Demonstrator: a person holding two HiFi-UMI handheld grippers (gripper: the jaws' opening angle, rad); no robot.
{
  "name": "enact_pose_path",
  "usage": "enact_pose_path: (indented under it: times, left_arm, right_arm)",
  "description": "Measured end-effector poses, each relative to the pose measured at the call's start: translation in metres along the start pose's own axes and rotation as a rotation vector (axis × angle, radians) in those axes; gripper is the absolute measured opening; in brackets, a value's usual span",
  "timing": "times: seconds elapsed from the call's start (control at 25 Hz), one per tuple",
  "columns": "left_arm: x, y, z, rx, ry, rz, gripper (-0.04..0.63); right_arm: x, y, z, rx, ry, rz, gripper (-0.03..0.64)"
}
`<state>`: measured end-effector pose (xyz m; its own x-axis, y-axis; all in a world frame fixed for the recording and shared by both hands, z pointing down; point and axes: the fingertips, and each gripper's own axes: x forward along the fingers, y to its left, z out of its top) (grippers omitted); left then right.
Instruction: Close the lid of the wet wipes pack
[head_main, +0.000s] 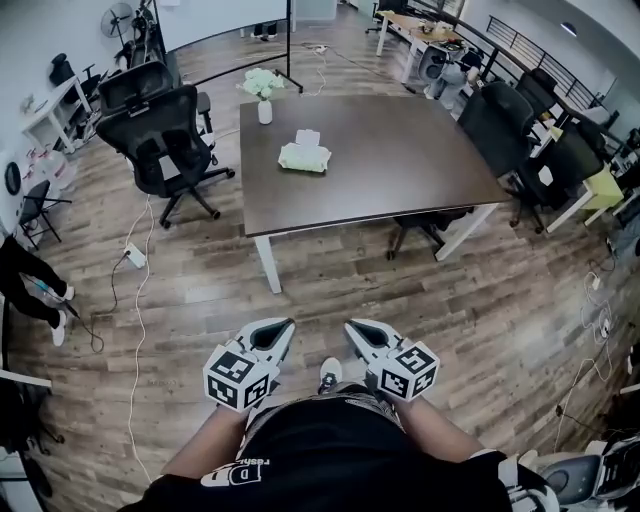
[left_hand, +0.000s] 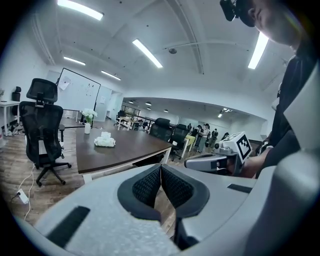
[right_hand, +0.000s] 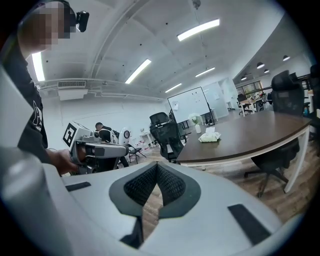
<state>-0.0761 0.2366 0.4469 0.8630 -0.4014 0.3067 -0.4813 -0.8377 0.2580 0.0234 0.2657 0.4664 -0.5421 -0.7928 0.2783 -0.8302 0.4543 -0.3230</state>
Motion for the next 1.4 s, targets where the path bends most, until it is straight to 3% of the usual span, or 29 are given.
enact_pose_path:
  times: [0.64, 1.16, 1.4]
  left_arm:
    - [0.114, 0.034, 0.038, -0.003, 0.023, 0.051, 0.02]
    - [0.134, 0.06, 0.037, -0.04, 0.042, 0.102, 0.02]
    - [0.153, 0.079, 0.047, -0.037, 0.03, 0.085, 0.02]
  right_arm:
    - [0.029, -0.118, 0.045, -0.003, 0.002, 0.056, 0.006]
    - [0.053, -0.144, 0.041, 0.014, 0.054, 0.102, 0.006]
    - [0.071, -0.163, 0.048, 0.014, 0.055, 0.086, 0.005]
